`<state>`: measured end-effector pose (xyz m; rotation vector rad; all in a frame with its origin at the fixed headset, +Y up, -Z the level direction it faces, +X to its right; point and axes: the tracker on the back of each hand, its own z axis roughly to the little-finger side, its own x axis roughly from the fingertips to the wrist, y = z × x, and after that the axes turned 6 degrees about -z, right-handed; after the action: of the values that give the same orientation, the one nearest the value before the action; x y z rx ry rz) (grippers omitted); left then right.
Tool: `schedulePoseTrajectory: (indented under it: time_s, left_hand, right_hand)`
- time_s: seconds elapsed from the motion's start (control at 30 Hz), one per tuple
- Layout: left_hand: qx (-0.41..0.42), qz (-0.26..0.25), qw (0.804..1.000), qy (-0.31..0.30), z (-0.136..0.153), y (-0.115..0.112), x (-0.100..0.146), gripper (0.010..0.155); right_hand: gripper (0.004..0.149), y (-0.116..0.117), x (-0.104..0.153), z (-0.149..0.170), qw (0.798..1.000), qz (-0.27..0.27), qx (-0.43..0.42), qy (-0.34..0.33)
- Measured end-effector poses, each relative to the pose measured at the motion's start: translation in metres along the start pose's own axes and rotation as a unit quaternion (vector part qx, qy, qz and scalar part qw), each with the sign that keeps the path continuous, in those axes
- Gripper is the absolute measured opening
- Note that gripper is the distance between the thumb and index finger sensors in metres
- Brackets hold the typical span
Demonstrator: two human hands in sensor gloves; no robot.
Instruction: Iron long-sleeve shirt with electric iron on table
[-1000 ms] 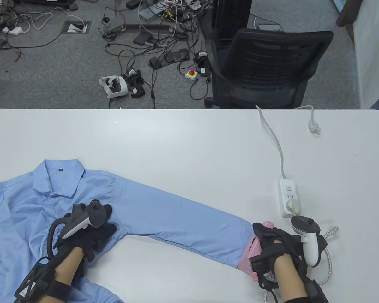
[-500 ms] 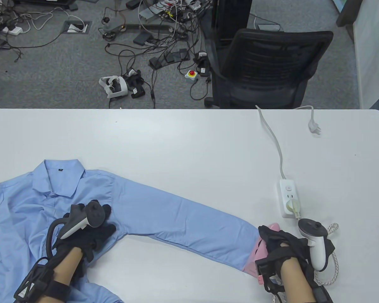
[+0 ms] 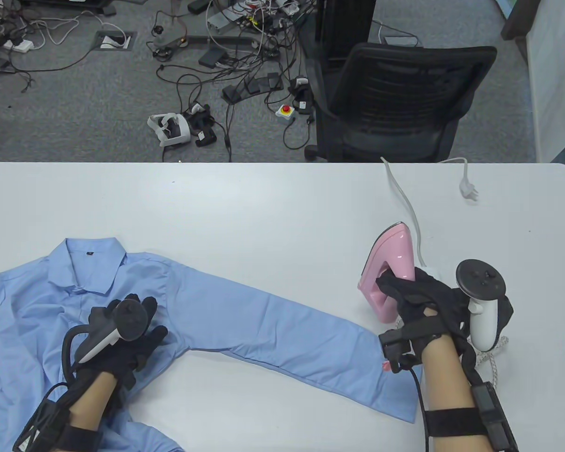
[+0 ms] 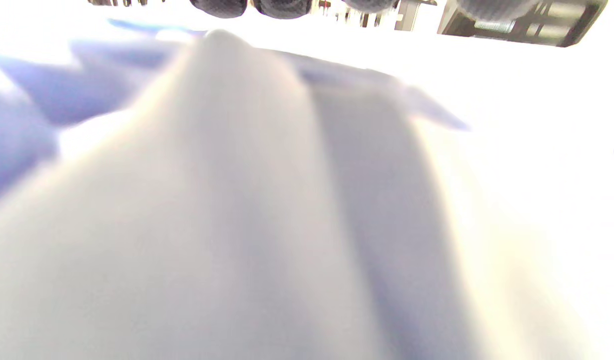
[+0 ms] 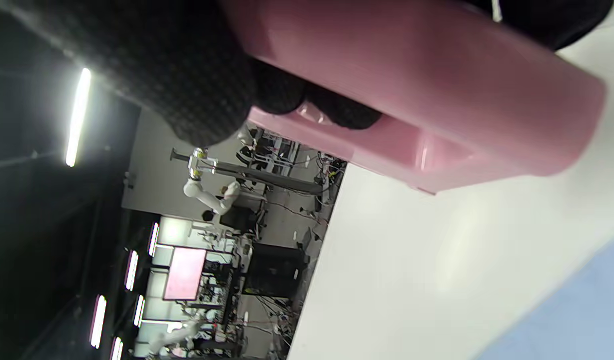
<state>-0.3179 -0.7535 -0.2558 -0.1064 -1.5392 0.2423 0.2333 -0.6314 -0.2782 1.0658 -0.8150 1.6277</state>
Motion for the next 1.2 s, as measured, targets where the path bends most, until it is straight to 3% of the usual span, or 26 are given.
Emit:
schedulePoseTrajectory:
  time_s: [0.2, 0.4, 0.53, 0.63, 0.83, 1.03, 1.1, 1.2]
  left_hand:
    - [0.031, -0.064, 0.997, -0.015, 0.001, 0.014, 0.014, 0.071]
    - [0.028, -0.054, 0.998, -0.022, -0.002, 0.013, 0.013, 0.071]
    - [0.029, -0.047, 0.998, -0.02, -0.001, 0.013, 0.012, 0.071]
    - [0.031, -0.042, 0.998, -0.019, 0.0, 0.012, 0.013, 0.071]
    - [0.035, -0.048, 0.998, -0.02, 0.001, 0.014, 0.015, 0.071]
    - [0.038, -0.035, 0.998, -0.022, 0.001, 0.012, 0.016, 0.071]
    - [0.038, -0.034, 0.998, -0.024, 0.0, 0.012, 0.017, 0.071]
    - [0.042, -0.032, 0.998, -0.028, 0.0, 0.012, 0.018, 0.071]
  right_hand:
    - [0.04, 0.011, -0.048, 0.011, 0.998, 0.056, -0.006, -0.017]
    - [0.041, 0.03, -0.092, 0.049, 0.996, 0.072, -0.058, -0.007]
    - [0.041, 0.038, -0.11, 0.062, 0.995, 0.095, -0.019, -0.015]
    - [0.041, 0.039, -0.116, 0.068, 0.99, 0.133, 0.045, -0.032]
    - [0.04, 0.039, -0.12, 0.07, 0.993, 0.117, 0.003, -0.007]
    - [0.041, 0.046, -0.116, 0.064, 0.988, 0.116, 0.078, 0.062]
    - [0.048, 0.05, -0.116, 0.068, 0.98, 0.112, 0.121, 0.108]
    - [0.052, 0.05, -0.116, 0.068, 0.981, 0.105, 0.118, 0.114]
